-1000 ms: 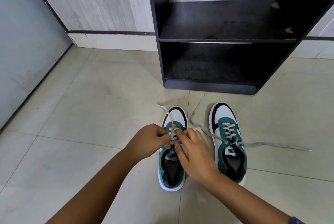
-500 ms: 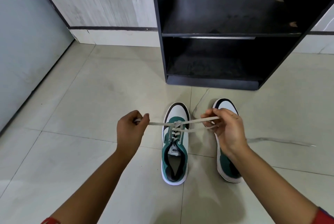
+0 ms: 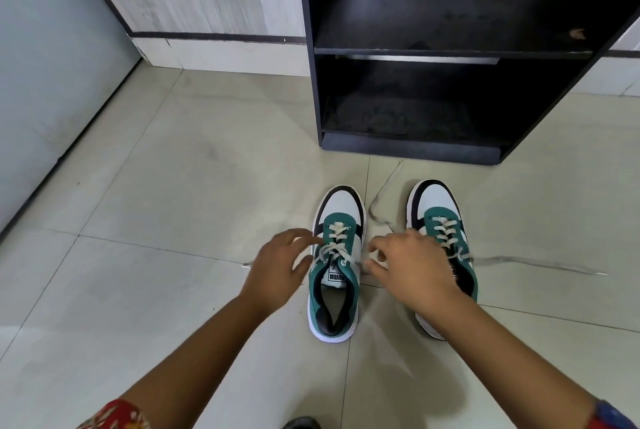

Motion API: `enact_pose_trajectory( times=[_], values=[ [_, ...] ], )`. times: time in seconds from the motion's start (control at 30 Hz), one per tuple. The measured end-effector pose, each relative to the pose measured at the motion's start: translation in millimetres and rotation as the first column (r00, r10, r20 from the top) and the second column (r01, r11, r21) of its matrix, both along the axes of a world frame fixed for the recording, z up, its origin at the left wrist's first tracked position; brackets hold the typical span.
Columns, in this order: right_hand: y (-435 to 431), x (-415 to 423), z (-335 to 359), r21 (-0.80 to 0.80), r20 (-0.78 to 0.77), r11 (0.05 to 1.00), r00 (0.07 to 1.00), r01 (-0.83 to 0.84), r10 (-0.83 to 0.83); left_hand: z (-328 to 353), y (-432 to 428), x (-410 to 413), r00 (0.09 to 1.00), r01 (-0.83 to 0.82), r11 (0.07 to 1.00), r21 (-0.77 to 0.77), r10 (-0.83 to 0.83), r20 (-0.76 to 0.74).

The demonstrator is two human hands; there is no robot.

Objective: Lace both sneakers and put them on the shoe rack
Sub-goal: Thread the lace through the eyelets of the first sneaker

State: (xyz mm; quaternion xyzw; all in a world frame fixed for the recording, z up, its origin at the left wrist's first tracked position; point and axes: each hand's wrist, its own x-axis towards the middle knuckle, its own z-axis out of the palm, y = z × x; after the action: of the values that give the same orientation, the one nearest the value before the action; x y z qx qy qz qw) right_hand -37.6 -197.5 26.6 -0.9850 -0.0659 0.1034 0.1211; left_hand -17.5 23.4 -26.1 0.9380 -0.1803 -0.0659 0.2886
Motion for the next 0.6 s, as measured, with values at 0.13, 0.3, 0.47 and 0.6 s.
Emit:
enact_pose_trajectory(
  times=[0.13,0.3,0.47,0.6],
  values=[
    [15.5,4.5,-23.2,0.289,-0.09,0.957,0.996,0.027,-0.001,0.1,-9.0,1.5,0.998,-0.05,0.99,-0.135,0.043,-0.048],
    [14.5,-4.4,-30.8,0.542,-0.142,0.834,0.99,0.098,-0.024,0.1,-5.9,-3.2,0.997,0.013,0.985,-0.172,-0.027,-0.078],
    [-4.9,-1.6,-25.5,0.45,-0.259,0.868,0.961,0.212,-0.101,3.9,6.3,-1.4,0.993,0.024,1.0,-0.004,-0.023,0.115],
    [-4.2,-8.2,-27.1,0.305,-0.28,0.945,0.96,0.115,-0.027,-0.2,8.1,-10.9,0.991,-0.082,0.997,0.009,0.081,0.108]
  ],
)
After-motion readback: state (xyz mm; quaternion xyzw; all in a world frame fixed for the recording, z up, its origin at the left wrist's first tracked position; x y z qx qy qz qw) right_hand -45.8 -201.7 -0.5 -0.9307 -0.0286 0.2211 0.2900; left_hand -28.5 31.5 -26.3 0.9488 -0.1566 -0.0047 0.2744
